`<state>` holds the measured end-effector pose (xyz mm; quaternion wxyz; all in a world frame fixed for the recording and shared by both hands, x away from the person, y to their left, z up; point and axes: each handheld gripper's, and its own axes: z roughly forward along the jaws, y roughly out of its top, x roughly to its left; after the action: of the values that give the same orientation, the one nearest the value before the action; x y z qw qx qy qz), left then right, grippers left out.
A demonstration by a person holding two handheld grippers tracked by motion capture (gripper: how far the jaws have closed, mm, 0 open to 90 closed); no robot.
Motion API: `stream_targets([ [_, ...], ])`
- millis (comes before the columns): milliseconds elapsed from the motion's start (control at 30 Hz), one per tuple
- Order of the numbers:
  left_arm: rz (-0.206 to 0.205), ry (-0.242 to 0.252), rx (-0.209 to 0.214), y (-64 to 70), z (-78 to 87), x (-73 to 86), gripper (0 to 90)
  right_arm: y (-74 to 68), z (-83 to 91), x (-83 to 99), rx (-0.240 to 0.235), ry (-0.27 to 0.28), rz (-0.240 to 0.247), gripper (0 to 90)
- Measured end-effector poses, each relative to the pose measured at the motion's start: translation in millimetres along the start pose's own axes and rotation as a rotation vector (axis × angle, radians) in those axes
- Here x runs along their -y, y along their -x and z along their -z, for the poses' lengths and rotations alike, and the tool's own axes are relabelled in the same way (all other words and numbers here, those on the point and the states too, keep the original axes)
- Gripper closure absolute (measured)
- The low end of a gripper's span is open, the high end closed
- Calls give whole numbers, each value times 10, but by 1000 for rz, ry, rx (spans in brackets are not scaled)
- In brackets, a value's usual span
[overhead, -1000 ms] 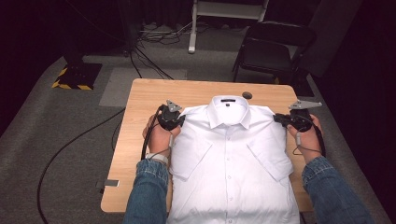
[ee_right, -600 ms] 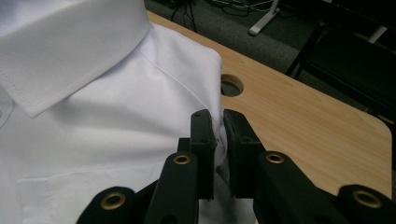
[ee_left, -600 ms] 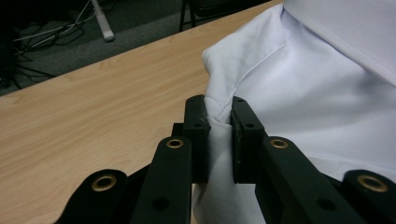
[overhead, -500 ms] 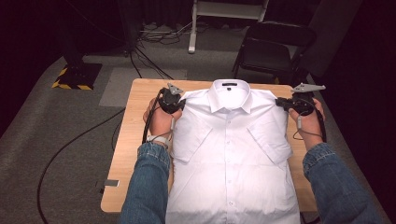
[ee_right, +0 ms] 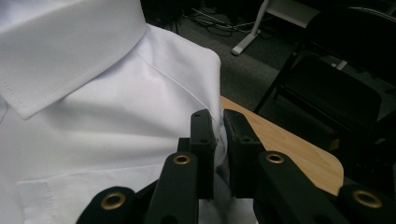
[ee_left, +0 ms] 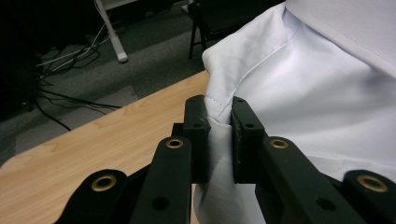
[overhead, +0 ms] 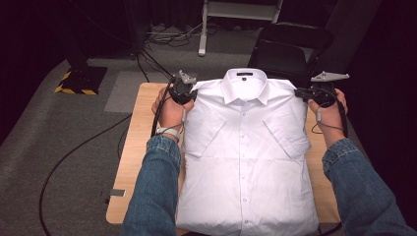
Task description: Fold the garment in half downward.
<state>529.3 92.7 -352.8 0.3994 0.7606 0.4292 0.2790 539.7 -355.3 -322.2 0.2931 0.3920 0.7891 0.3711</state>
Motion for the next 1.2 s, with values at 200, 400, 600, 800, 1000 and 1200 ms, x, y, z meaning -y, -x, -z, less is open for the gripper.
stream_targets([
  [200,-19,35,-6,28,120,-129,795,17,121,-26,5,29,-3,826],
  [400,-16,58,5,118,296,-13,795,-45,300,70,-18,62,-7,826],
  [600,-13,70,14,229,494,169,794,-151,464,254,-42,81,-18,826],
  [800,-3,71,14,312,641,314,794,-295,622,379,-50,92,-3,826],
  [1000,-10,68,17,430,805,456,795,-412,770,514,-57,98,-3,826],
  [1200,-5,66,34,537,941,620,795,-489,884,672,-68,101,-9,826],
])
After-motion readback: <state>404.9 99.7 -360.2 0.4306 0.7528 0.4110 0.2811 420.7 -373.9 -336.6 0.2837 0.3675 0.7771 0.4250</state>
